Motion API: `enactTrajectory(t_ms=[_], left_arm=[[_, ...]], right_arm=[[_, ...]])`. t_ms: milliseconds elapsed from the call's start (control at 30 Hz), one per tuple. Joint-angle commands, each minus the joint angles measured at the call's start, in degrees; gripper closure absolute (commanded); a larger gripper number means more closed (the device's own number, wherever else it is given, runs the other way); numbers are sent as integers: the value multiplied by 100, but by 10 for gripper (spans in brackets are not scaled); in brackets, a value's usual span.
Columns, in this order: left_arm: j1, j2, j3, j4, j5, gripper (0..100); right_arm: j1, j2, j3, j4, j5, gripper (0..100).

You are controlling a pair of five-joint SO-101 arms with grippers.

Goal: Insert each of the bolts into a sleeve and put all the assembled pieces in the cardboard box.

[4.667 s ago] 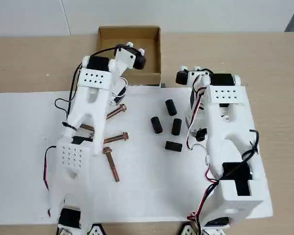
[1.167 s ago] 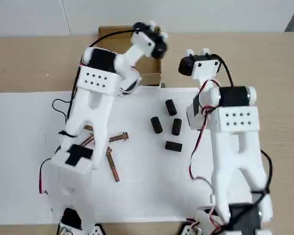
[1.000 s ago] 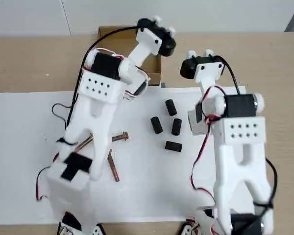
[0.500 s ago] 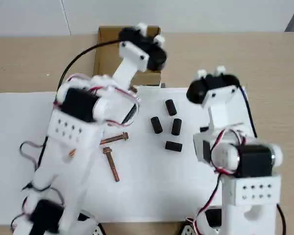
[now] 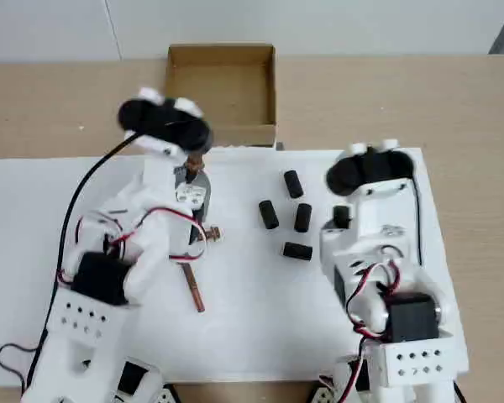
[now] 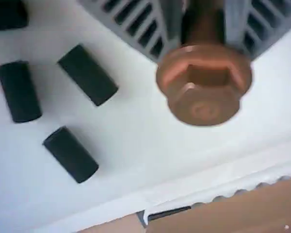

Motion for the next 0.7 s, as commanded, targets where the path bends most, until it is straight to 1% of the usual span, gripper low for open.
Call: enactTrajectory(t_ms=[0,67,133,233,333,400,500,667], left_arm=[[-26,-519,259,-413,589,994],[-26,-695,426,-624,923,994],[-26,-879,585,-826,1257,994],[-9,-1160,822,-1081,1626,994],[0,-1415,1059,-1213,2163,994],[-18,-1547,1244,-1231,2585,994],[-18,-1732,1490,-1240,3042,994],[9,-2013,1613,-1240,3437,994]], right_arm=[[-409,-215,158,-479,-273,996],[-593,-330,299,-743,-738,996],[-796,-444,475,-998,-967,996],[-1112,-664,809,-1349,-958,996],[-1446,-963,1222,-1587,-949,996],[-1675,-1182,1503,-1701,-791,996],[-2053,-1552,1873,-1815,-343,996],[-2510,-2097,2303,-1947,167,996]])
